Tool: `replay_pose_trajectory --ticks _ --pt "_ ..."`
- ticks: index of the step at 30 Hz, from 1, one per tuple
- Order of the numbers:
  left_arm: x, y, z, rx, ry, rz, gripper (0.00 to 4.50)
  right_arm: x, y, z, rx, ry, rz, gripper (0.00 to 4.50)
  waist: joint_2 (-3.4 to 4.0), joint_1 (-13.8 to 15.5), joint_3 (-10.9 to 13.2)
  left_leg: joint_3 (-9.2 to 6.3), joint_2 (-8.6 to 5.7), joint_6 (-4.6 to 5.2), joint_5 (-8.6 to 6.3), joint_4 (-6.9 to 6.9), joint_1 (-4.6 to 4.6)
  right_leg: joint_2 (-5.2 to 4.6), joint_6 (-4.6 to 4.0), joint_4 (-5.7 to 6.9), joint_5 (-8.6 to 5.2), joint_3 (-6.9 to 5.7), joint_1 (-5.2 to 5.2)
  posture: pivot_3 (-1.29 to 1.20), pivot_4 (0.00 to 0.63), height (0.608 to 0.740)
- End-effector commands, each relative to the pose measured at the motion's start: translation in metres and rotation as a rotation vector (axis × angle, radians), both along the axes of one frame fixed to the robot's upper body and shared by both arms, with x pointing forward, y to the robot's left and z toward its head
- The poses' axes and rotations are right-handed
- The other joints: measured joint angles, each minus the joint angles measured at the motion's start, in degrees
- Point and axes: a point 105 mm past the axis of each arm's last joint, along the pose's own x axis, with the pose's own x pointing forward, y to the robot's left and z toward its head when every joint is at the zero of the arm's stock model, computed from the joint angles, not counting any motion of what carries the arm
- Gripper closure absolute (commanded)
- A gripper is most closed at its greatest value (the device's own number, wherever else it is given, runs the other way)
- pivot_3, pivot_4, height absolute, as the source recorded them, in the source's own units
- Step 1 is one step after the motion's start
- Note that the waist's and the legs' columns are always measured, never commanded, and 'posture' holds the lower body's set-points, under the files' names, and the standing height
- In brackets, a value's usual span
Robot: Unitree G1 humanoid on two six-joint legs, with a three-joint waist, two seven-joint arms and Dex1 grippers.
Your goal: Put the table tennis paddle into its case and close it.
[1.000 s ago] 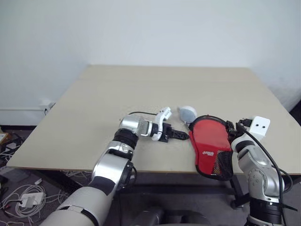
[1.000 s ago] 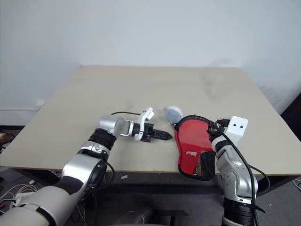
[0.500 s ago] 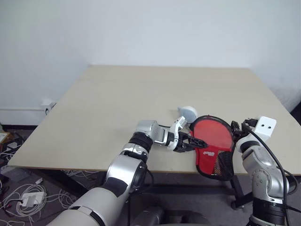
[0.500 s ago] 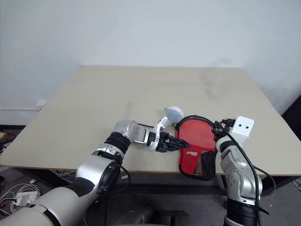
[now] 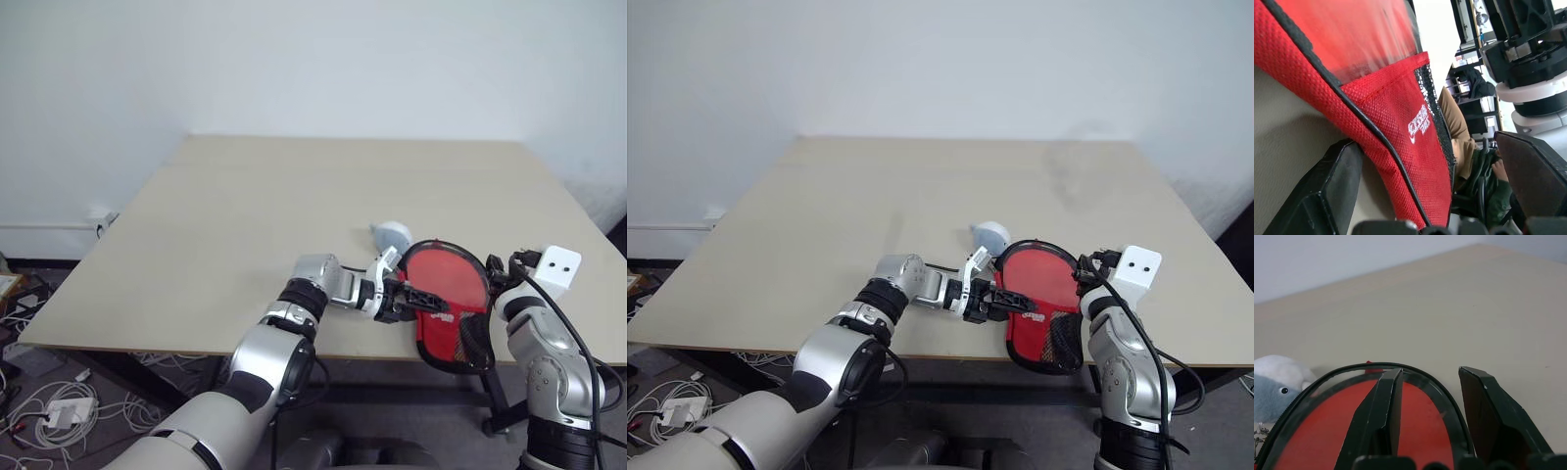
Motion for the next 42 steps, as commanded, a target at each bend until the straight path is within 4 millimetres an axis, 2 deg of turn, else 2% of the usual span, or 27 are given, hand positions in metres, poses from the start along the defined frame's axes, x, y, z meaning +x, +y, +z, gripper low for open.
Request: replay_pose_trajectory --ticks 1,3,5,9,13,19,25,29,34,38,42 --pt "-0.006 -0.035 0.024 -0.086 -0.051 -0.033 0.2 0.003 0.0 0.018 -0.025 -0.064 -0.008 2.51 0.0 0.02 0.0 0.0 0.0 0.0 0.0 0.0 0.0 0.0 0.0 0.0 0.0 0.0 0.0 0.0 0.0 0.74" --pt "-0.004 -0.033 0.014 -0.04 -0.052 0.001 0.61 0.003 -0.001 0.018 -0.03 -0.064 -0.013 2.51 0.0 0.01 0.0 0.0 0.0 0.0 0.0 0.0 0.0 0.0 0.0 0.0 0.0 0.0 0.0 0.0 0.0 0.74" --pt "-0.004 -0.032 0.013 -0.052 -0.025 0.01 1.31 0.002 -0.004 0.018 -0.033 -0.063 -0.024 2.51 0.0 0.03 0.0 0.0 0.0 0.0 0.0 0.0 0.0 0.0 0.0 0.0 0.0 0.0 0.0 0.0 0.0 0.74" --pt "-0.009 -0.029 0.024 -0.13 0.034 -0.028 2.69 0.0 -0.009 0.017 -0.032 -0.062 -0.049 2.51 0.0 0.02 0.0 0.0 -0.01 0.0 0.0 0.0 -0.01 0.0 0.0 0.0 0.0 0.0 0.0 0.0 0.0 0.74" --pt "-0.011 -0.027 0.016 -0.08 0.043 -0.033 4.07 -0.001 -0.01 0.017 -0.031 -0.06 -0.056 2.51 0.01 -0.01 0.0 -0.01 0.0 0.0 0.0 0.0 -0.01 0.01 0.0 0.01 0.0 0.0 -0.01 0.0 0.0 0.74" --pt "-0.009 -0.023 0.003 0.014 0.024 -0.021 4.07 -0.002 -0.01 0.016 -0.033 -0.057 -0.065 2.51 0.01 0.0 0.0 0.0 0.0 -0.01 0.01 0.0 -0.01 0.01 0.0 0.01 0.0 0.0 -0.01 0.0 0.0 0.74" --pt "0.002 -0.005 0.003 0.037 0.062 0.034 4.07 -0.004 -0.009 0.016 -0.033 -0.056 -0.07 2.51 0.01 -0.01 0.0 0.0 0.0 -0.01 0.01 0.0 -0.01 0.01 0.0 0.01 0.0 0.01 -0.02 0.0 0.0 0.74" --pt "-0.007 0.014 -0.002 0.163 0.123 -0.042 4.07 -0.003 -0.009 0.02 -0.036 -0.067 -0.069 2.51 0.01 -0.02 0.0 0.0 0.0 -0.01 0.0 -0.01 -0.01 0.02 0.0 0.02 0.0 0.01 -0.03 0.0 0.0 0.74" --pt "-0.018 0.023 0.021 0.141 0.135 -0.147 4.07 -0.004 -0.009 0.017 -0.043 -0.058 -0.069 2.51 0.02 -0.67 -0.01 0.0 0.0 -0.02 0.01 -0.03 -0.01 0.03 0.0 0.04 0.0 0.02 -0.04 0.0 0.0 0.74" --pt "-0.024 0.036 0.018 0.178 0.152 -0.177 4.07 -0.002 -0.007 0.017 -0.042 -0.058 -0.064 2.51 0.05 -1.15 -0.02 -0.01 0.02 -0.05 0.02 -0.1 0.01 0.05 0.0 0.04 0.0 0.03 -0.05 0.0 0.0 0.74" --pt "-0.028 0.039 0.016 0.158 0.18 -0.178 4.07 -0.002 -0.008 0.017 -0.041 -0.056 -0.063 2.51 0.06 -1.49 -0.01 -0.02 0.01 -0.09 0.05 -0.15 0.03 0.05 -0.01 0.03 0.0 0.04 -0.06 0.0 0.0 0.74"
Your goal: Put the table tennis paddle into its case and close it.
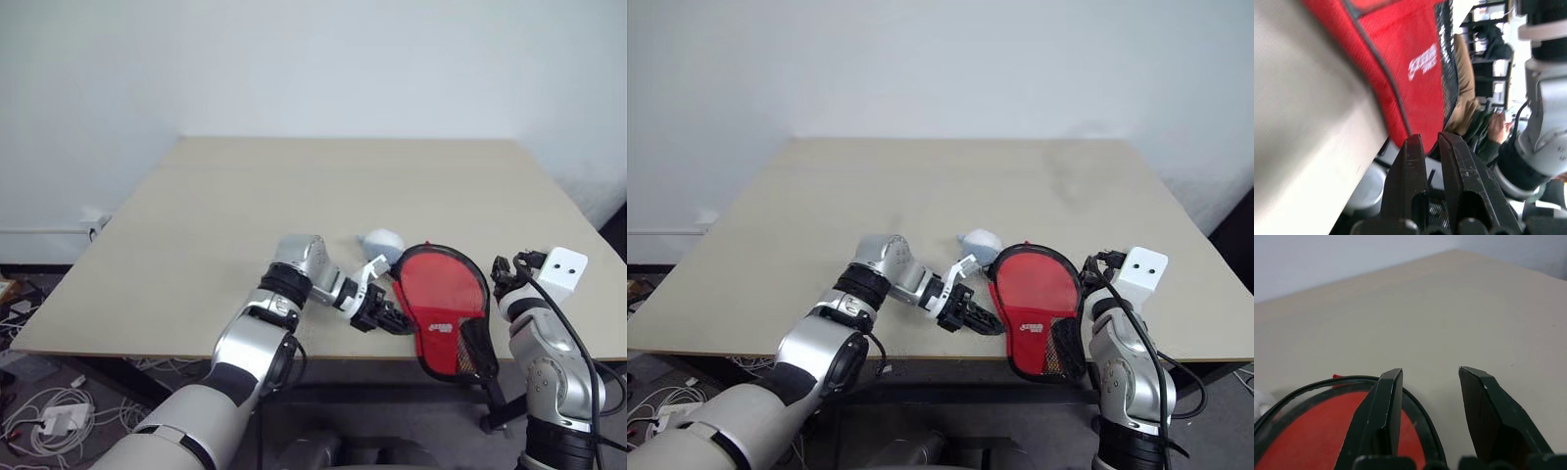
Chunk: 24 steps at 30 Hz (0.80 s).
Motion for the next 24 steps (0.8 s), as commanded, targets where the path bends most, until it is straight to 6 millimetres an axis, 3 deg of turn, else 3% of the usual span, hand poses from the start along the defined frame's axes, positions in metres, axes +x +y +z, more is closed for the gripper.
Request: replay_pose_trajectory --ticks 1,4,8,15,20,24 --pt "0.002 -0.006 0.011 -0.058 -0.017 0.005 4.07 0.003 -0.001 0.016 -0.024 -0.055 -0.005 2.51 0.01 -0.05 0.01 0.0 0.0 0.0 0.0 0.0 0.0 0.0 0.0 0.0 0.0 0.0 0.0 0.0 0.0 0.74" --pt "0.011 -0.009 0.017 -0.076 -0.105 0.027 4.07 0.004 0.0 0.016 -0.024 -0.056 -0.001 2.51 0.01 -0.15 0.01 0.0 0.0 -0.01 0.01 0.0 0.0 0.0 0.0 -0.01 0.0 0.0 0.0 0.0 0.0 0.74" --pt "0.022 -0.015 0.023 -0.113 -0.163 0.067 3.26 0.005 0.0 0.016 -0.031 -0.056 0.002 2.51 0.01 -0.25 0.01 0.01 0.0 -0.01 0.01 -0.03 0.0 -0.01 0.0 -0.01 0.0 0.0 -0.01 0.0 0.0 0.74" --pt "0.021 -0.024 0.007 -0.03 -0.124 0.097 0.84 0.005 0.001 0.017 -0.056 -0.054 0.005 2.51 0.0 -0.22 0.01 0.01 0.0 -0.02 0.01 -0.01 0.0 -0.03 0.0 -0.01 0.0 0.0 -0.01 0.0 0.0 0.74" --pt "0.014 -0.031 -0.01 0.029 -0.112 0.091 0.84 0.004 -0.003 0.016 -0.061 -0.05 -0.001 2.51 0.0 -0.18 0.01 0.0 0.0 -0.02 0.01 0.01 0.0 -0.03 0.0 -0.01 0.0 -0.01 0.0 0.0 0.0 0.74" --pt "0.018 -0.041 -0.004 -0.01 -0.13 0.117 0.84 0.004 -0.003 0.017 -0.067 -0.051 -0.001 2.51 0.0 0.21 0.01 0.0 -0.03 -0.01 0.0 0.13 0.0 -0.05 0.01 -0.02 0.0 -0.05 0.1 0.0 0.0 0.74"
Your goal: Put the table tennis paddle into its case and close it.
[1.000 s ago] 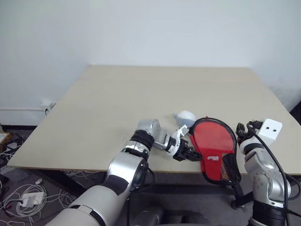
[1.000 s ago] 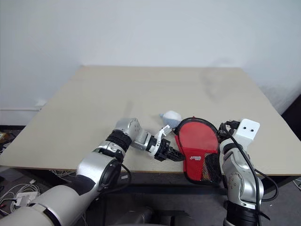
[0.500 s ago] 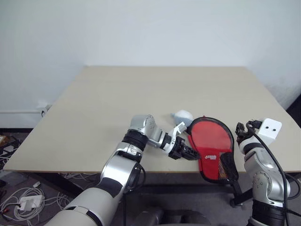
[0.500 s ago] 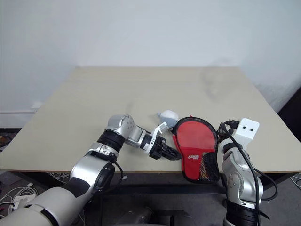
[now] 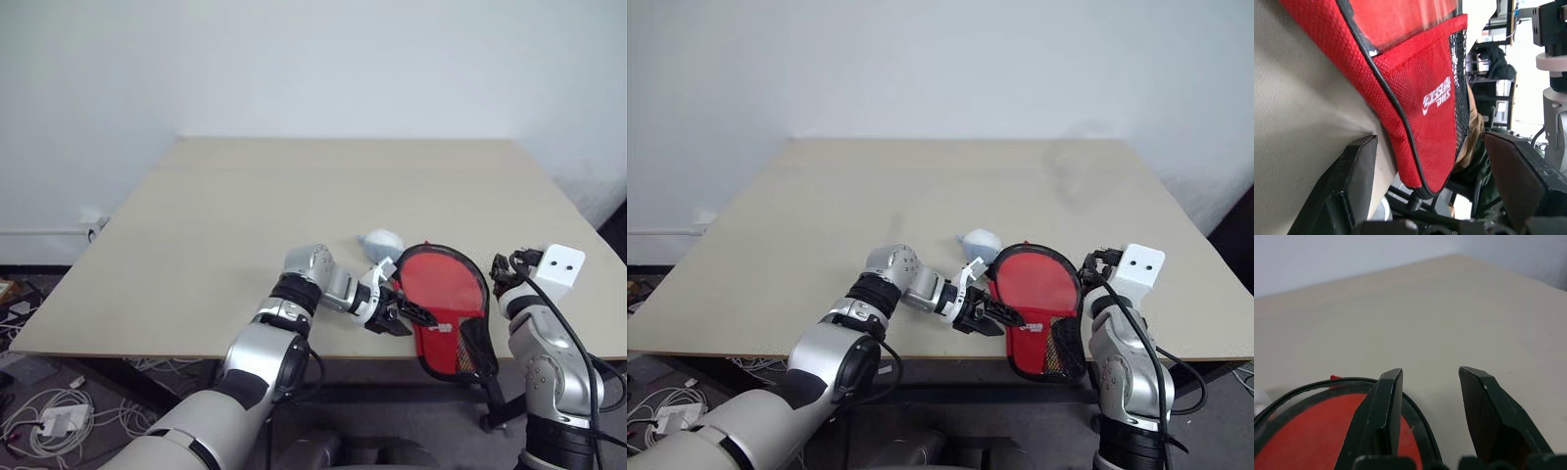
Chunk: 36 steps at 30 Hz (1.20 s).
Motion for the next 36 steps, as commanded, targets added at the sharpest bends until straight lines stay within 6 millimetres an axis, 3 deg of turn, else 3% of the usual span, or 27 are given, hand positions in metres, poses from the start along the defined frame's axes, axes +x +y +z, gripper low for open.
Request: replay_pose_trajectory --ticks 1,10,22,27,32,33,36 --pt "0.006 -0.012 0.006 -0.01 -0.063 0.012 0.84 0.001 -0.002 0.014 -0.021 -0.054 -0.004 2.51 0.0 0.34 0.0 0.01 -0.01 0.01 0.0 0.04 0.0 -0.01 0.0 0.0 0.0 0.0 0.02 0.0 0.0 0.74" --pt "-0.019 -0.049 0.006 -0.088 -0.092 -0.098 0.84 0.002 -0.001 0.01 -0.017 -0.047 -0.007 2.51 0.0 0.65 0.0 0.04 0.0 0.01 -0.01 0.04 0.0 -0.02 0.01 0.0 0.01 0.01 0.01 0.0 0.0 0.74" --pt "-0.006 -0.063 0.014 -0.156 -0.074 0.04 0.84 0.003 0.0 0.01 -0.014 -0.058 -0.015 2.51 -0.02 0.77 0.01 0.04 0.01 0.02 -0.01 0.05 0.0 -0.01 0.01 0.0 0.01 0.01 0.01 0.0 0.0 0.74" --pt "-0.011 -0.066 0.011 -0.147 -0.087 0.017 2.41 0.003 0.0 0.01 -0.018 -0.06 -0.018 2.51 -0.02 0.77 0.01 0.04 0.01 0.02 -0.01 0.04 0.0 -0.01 0.02 0.0 0.01 0.02 0.0 0.0 0.0 0.74" --pt "-0.013 -0.066 0.012 -0.177 -0.063 0.02 4.24 0.002 -0.002 0.01 -0.02 -0.059 -0.024 2.51 -0.01 0.78 0.01 0.04 0.01 0.02 -0.01 0.04 -0.01 -0.01 0.02 0.0 0.01 0.01 -0.01 0.0 0.0 0.74" --pt "-0.013 -0.066 0.014 -0.188 -0.061 0.018 4.48 0.002 -0.002 0.009 -0.02 -0.059 -0.026 2.51 -0.01 0.78 0.01 0.04 0.0 0.02 -0.01 0.04 -0.01 -0.01 0.02 0.01 0.01 0.02 -0.01 0.0 0.0 0.74" --pt "-0.01 -0.062 0.013 -0.17 -0.051 0.028 4.48 0.001 -0.003 0.009 -0.017 -0.058 -0.03 2.51 -0.01 0.78 0.01 0.03 0.0 0.02 -0.01 0.03 -0.01 0.0 0.02 0.0 0.01 0.01 -0.01 0.0 0.0 0.74"
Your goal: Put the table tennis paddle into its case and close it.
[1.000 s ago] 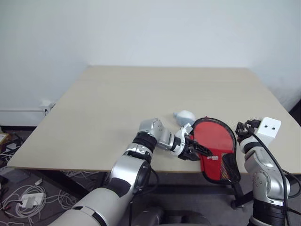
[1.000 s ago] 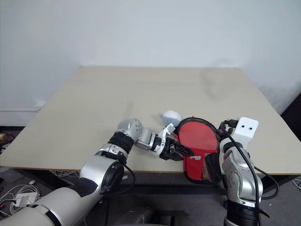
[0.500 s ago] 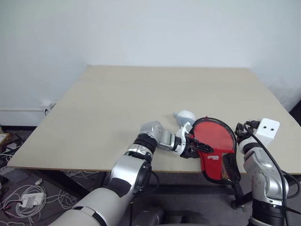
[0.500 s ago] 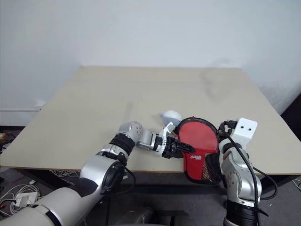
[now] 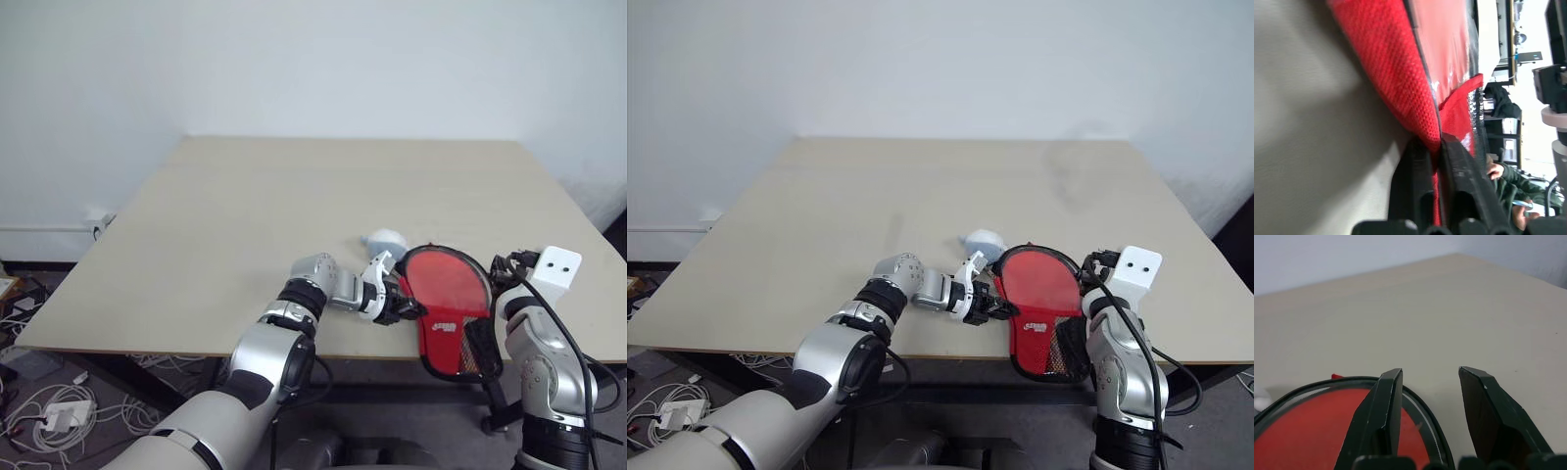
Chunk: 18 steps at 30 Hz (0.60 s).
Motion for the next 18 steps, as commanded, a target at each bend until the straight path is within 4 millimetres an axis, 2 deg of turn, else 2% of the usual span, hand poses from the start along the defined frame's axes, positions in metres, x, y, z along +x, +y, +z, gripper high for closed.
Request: replay_pose_trajectory --ticks 1,7,15,18 --pt "-0.027 -0.048 0.019 -0.105 0.021 -0.102 4.48 0.0 -0.003 0.014 -0.015 -0.057 -0.018 2.51 0.0 0.0 0.0 0.0 0.0 0.0 0.0 0.0 0.0 0.0 0.0 0.0 0.0 0.0 0.0 0.0 0.0 0.74" --pt "-0.02 -0.025 0.018 -0.069 0.071 -0.095 4.48 -0.001 -0.002 0.014 -0.011 -0.059 -0.023 2.51 0.0 -0.01 0.0 0.0 0.0 0.0 0.0 0.0 0.0 0.0 0.0 0.0 0.0 0.0 -0.01 0.0 0.0 0.74" --pt "-0.023 0.022 0.024 0.018 0.134 -0.172 4.48 -0.005 -0.004 0.012 -0.013 -0.053 -0.029 2.51 0.01 -0.3 0.0 -0.01 0.0 -0.01 0.0 -0.03 0.0 0.02 0.0 0.03 0.0 0.01 -0.04 0.0 0.0 0.74" --pt "-0.029 0.037 0.014 0.116 0.121 -0.207 4.48 -0.006 -0.004 0.011 -0.016 -0.051 -0.028 2.51 0.02 -0.88 -0.01 -0.01 0.02 -0.02 0.01 -0.1 0.01 0.04 0.0 0.03 0.0 0.04 -0.06 0.0 0.0 0.74"
